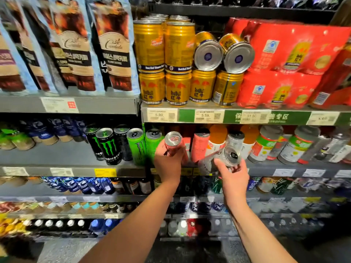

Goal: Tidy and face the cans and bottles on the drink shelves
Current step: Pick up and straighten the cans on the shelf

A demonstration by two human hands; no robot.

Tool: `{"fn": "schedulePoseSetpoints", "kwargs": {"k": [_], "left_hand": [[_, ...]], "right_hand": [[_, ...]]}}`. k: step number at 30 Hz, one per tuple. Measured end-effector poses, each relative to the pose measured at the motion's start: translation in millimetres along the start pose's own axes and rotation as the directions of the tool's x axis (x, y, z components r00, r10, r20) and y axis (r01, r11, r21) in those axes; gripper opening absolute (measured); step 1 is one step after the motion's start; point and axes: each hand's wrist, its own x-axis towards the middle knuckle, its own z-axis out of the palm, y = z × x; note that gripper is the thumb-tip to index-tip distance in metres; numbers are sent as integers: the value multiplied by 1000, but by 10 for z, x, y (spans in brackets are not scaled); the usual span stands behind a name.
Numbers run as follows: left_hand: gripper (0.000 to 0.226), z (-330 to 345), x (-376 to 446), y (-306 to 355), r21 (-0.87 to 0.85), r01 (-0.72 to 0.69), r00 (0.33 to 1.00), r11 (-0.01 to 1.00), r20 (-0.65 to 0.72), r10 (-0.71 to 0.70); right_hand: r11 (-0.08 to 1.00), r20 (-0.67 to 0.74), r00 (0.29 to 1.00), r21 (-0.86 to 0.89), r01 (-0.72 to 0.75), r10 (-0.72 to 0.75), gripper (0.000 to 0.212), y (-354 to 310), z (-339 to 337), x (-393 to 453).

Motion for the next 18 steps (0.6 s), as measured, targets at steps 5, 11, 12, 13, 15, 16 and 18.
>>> {"fn": "schedulePoseSetpoints", "kwargs": {"k": [5, 11, 12, 13, 15, 16, 18], "left_hand": [[27, 113, 63, 7, 49, -18, 992, 999, -120, 24], [62, 48, 258, -203, 130, -32, 980, 991, -193, 57], [63, 40, 257, -163, 92, 12, 981, 996, -194, 6], [61, 65, 240, -129, 106, 38, 977, 994, -215, -14], [57, 116, 187, -76, 169, 52, 962, 984, -273, -4], [57, 127, 181, -72, 215, 51, 955, 975, -297, 16], [58, 139, 178, -77, 271, 52, 945, 961, -324, 40]], "right_hand": [[998, 120, 993, 53, -23, 16, 33, 142, -196, 95], [995, 91, 995, 93, -46, 37, 42, 183, -60, 136], [993, 94, 995, 104, -50, 40, 42, 179, -46, 148], [992, 108, 993, 111, -52, 40, 42, 191, -64, 179], [992, 135, 990, 112, -59, 44, 43, 231, -111, 254], [991, 145, 988, 119, -68, 50, 43, 240, -126, 281], [988, 159, 985, 135, -80, 59, 42, 259, -159, 327]]}}
